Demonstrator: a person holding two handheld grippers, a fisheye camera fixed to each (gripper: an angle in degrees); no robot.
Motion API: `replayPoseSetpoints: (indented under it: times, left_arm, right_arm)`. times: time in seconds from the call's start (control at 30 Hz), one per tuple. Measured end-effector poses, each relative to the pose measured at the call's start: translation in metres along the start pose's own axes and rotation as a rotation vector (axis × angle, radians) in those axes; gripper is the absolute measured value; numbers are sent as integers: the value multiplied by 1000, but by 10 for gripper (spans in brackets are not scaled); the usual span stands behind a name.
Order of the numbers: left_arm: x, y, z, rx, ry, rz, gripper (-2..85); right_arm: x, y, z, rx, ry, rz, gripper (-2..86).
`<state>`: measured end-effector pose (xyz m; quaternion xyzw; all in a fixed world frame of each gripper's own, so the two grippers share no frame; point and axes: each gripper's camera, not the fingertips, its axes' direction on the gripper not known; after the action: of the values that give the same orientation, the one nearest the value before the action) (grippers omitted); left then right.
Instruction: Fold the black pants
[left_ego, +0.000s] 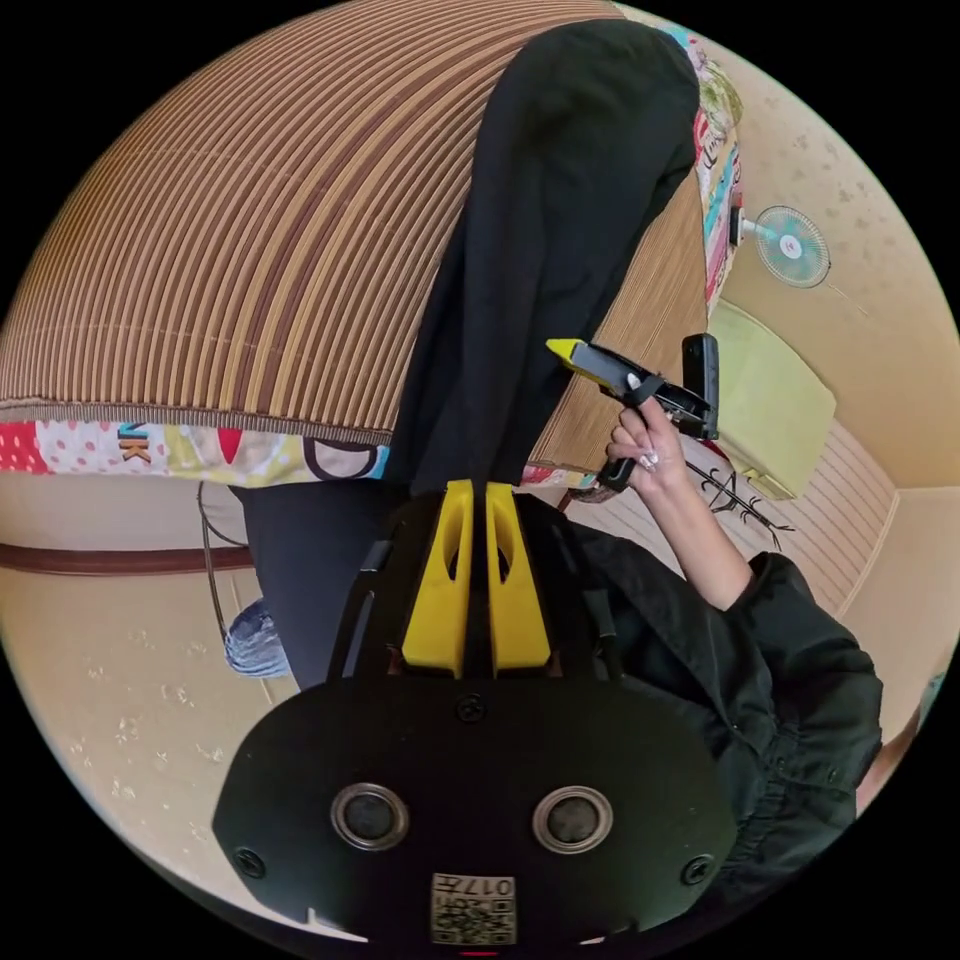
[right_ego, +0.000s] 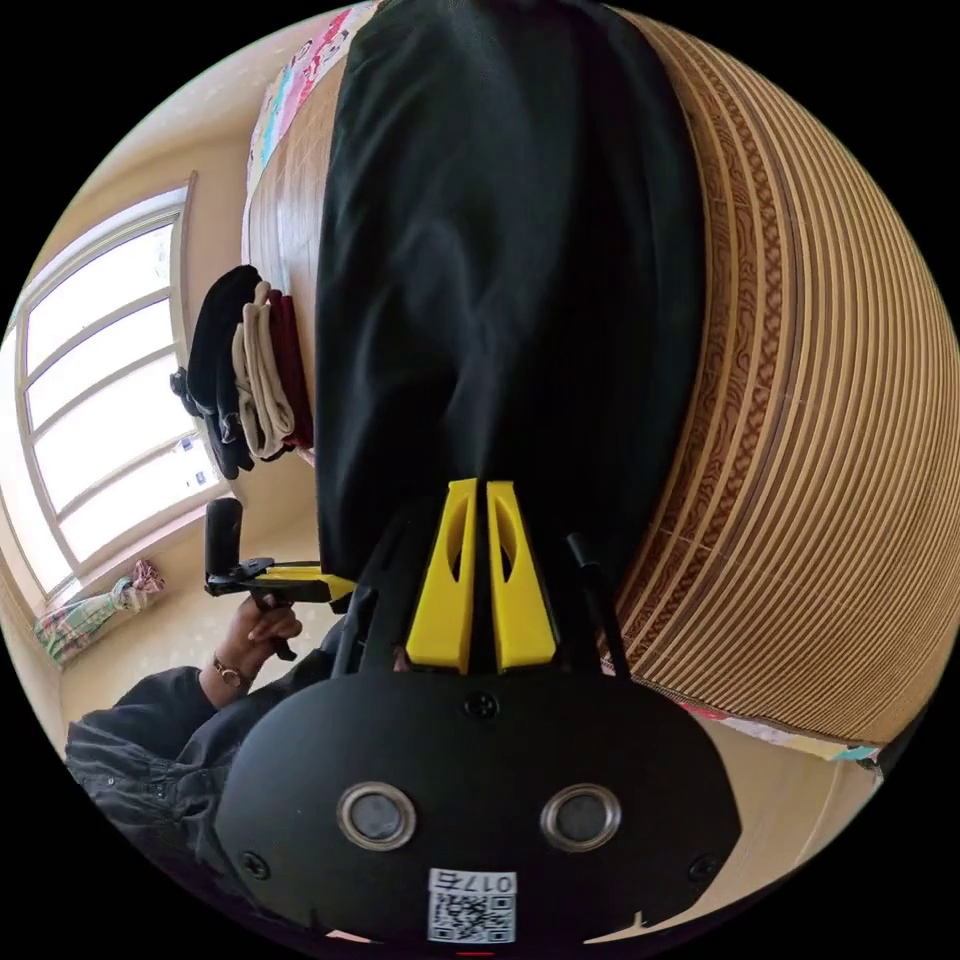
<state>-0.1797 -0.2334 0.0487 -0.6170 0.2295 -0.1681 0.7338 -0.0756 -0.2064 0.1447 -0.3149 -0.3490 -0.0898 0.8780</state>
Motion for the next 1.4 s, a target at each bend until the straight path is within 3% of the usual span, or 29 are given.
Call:
replayPoseSetpoints:
  times: [0.07, 0.17, 0.3, 0.47, 0.8, 0.97, 1.13, 1.27, 1.4]
  left_arm:
    - [11, 9, -3, 37, 50, 102, -4]
    - [24, 18, -1, 7, 100, 255, -3]
    - [15, 15, 18, -69, -41, 216, 9]
    - [-12, -1, 35, -265, -194, 56, 79]
    - [-8, -75, -56, 107, -131, 104, 113]
    - [9, -128, -69, 149, -125, 166, 114]
    - [8, -152, -76, 177, -190, 207, 103]
    - [-10, -163, -73, 146, 124, 227, 123]
    - [-14, -158, -65, 127, 8, 276, 73]
  right_arm:
    - [-4, 23, -36, 103, -75, -64, 25]
    - [2, 56, -76, 245, -33, -42, 23]
    - [13, 66, -70, 187, 121, -83, 22]
    - [55, 43, -44, 18, 166, 74, 33]
    - [77, -4, -109, 248, 26, 153, 119]
    - [77, -44, -131, 317, -24, 164, 145]
    - [90, -57, -134, 250, -62, 162, 161]
    - [108, -37, -141, 248, -133, 95, 157]
    - [134, -16, -145, 281, -259, 94, 146]
